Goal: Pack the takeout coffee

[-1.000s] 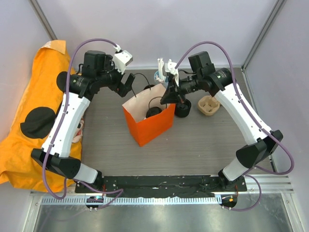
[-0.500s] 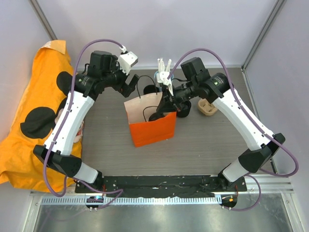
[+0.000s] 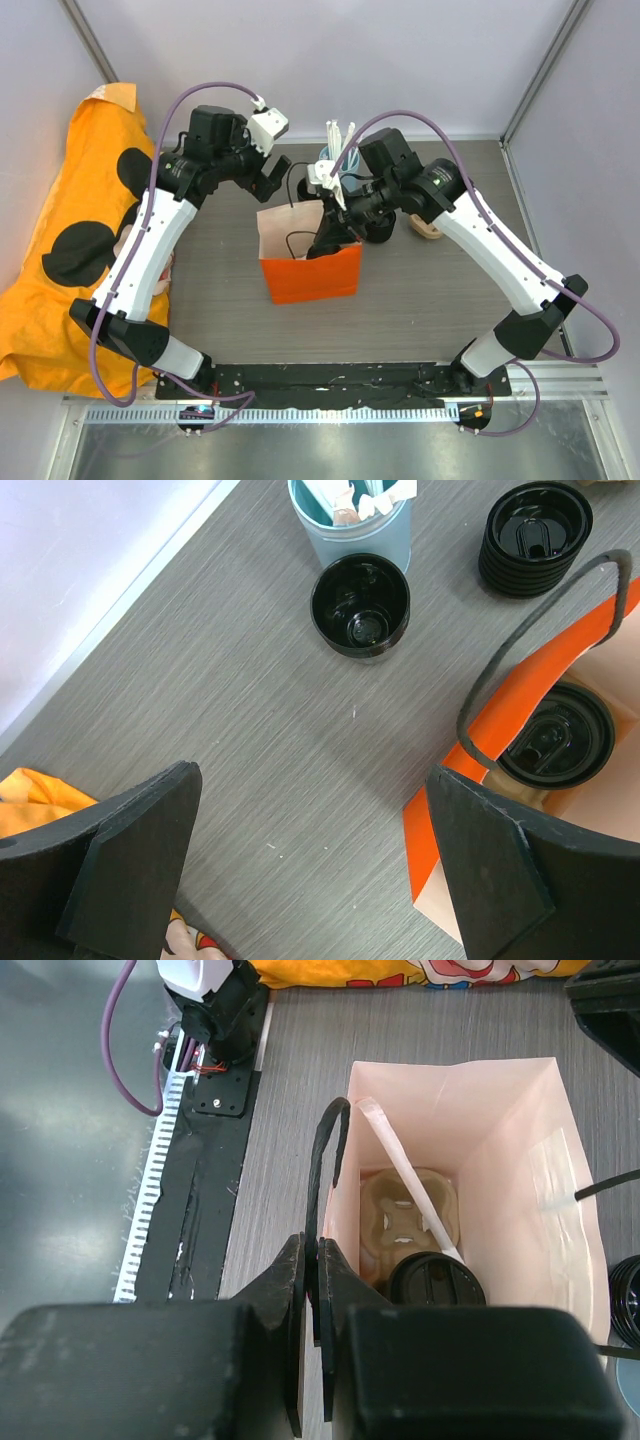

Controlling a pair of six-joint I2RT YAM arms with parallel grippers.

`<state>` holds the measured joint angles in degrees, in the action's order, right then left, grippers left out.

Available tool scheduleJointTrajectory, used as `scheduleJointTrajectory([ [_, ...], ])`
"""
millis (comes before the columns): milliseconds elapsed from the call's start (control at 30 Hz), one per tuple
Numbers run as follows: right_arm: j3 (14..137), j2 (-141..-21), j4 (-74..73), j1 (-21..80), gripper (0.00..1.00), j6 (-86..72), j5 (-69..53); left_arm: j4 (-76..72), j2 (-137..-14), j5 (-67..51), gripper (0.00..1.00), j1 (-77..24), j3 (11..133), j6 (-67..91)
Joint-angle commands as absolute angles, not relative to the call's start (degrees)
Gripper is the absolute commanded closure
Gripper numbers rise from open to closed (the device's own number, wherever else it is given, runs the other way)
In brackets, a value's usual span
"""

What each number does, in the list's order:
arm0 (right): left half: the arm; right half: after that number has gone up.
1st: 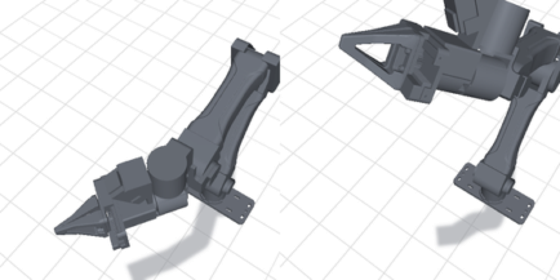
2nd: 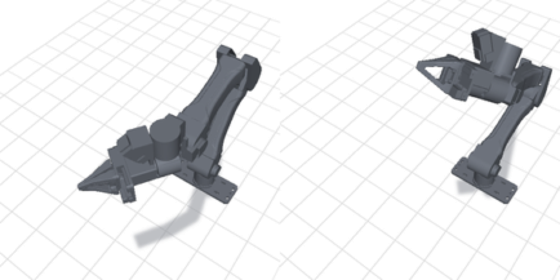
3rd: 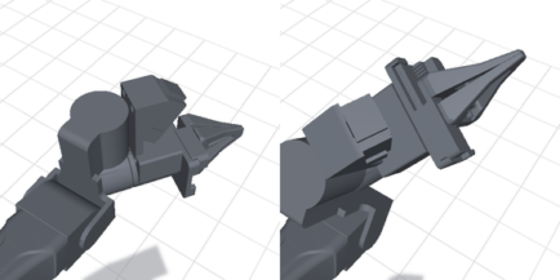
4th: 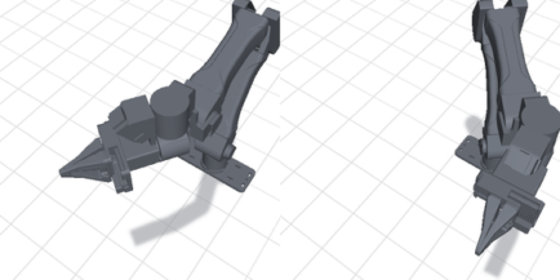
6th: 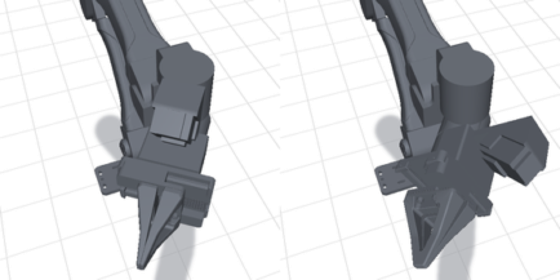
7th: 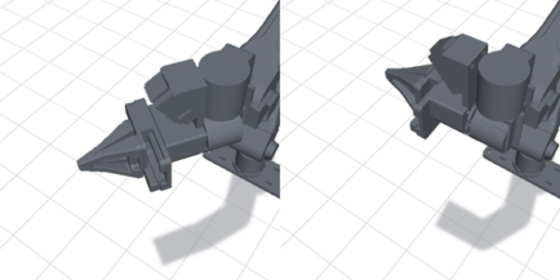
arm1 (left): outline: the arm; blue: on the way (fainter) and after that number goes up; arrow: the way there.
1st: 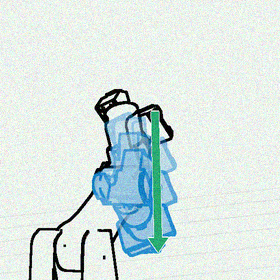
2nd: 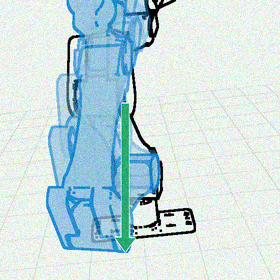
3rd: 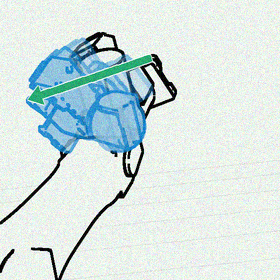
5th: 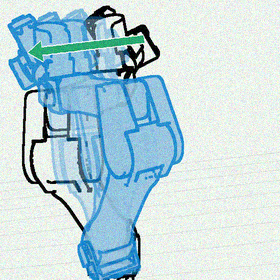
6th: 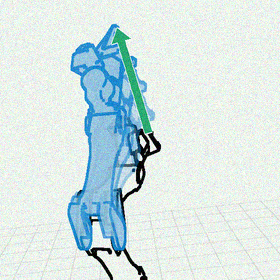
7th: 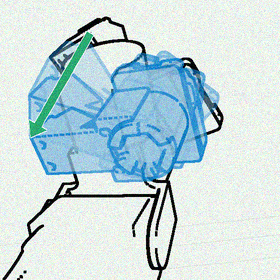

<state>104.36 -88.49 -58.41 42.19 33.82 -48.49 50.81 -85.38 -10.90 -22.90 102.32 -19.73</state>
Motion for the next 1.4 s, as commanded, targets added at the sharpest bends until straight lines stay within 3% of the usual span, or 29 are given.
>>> scheduleJointTrajectory([
  [0, 106.8, -88.2, -56.2, 43.2, 0.93, 31.9, -47.1, 48.6, -85.1, -10.4, 0.01, -23.3, 103.6, -20.0],
  [67, 106.9, -88.2, -56.1, 43.2, 0.89, 31.9, -45.7, 48.5, -84.9, -10.1, 0.00, -23.3, 103.5, -20.1],
  [167, 107.4, -87.6, -56.5, 43.1, 0.70, 32.0, -43.3, 48.6, -84.5, -9.4, 0.00, -23.3, 103.4, -20.4],
  [200, 107.8, -87.1, -57.3, 43.2, 0.56, 32.3, -41.5, 48.5, -84.1, -9.1, 0.00, -23.2, 103.4, -20.5],
  [267, 109.5, -86.5, -58.3, 43.0, 0.43, 32.6, -38.9, 48.8, -83.6, -8.4, 0.00, -23.3, 103.4, -20.7],
  [333, 110.6, -85.3, -59.5, 42.5, 0.16, 32.4, -34.3, 49.3, -82.8, -8.1, 0.00, -23.3, 103.5, -21.0],
  [400, 112.8, -84.0, -60.5, 42.3, 0.01, 31.6, -29.4, 49.9, -82.1, -7.4, 0.00, -23.1, 103.7, -21.4],
  [767, 120.1, -76.6, -63.7, 34.5, 0.00, 33.3, -3.4, 49.9, -71.1, -6.1, 0.00, -10.9, 104.9, -14.2],
  [900, 121.4, -78.2, -61.0, 15.8, 0.00, 30.1, -13.6, 51.0, -67.9, -4.6, 0.00, -7.6, 104.6, -14.7],
  [1133, 124.4, -84.4, -59.0, -7.2, 0.00, 24.3, -36.1, 53.7, -64.9, -3.6, 0.00, -6.0, 107.1, -15.2],
  [1367, 122.0, -79.2, -56.4, -13.1, 0.00, 21.9, -37.5, 57.0, -63.1, -4.5, 0.00, -1.5, 113.2, -13.7],
])
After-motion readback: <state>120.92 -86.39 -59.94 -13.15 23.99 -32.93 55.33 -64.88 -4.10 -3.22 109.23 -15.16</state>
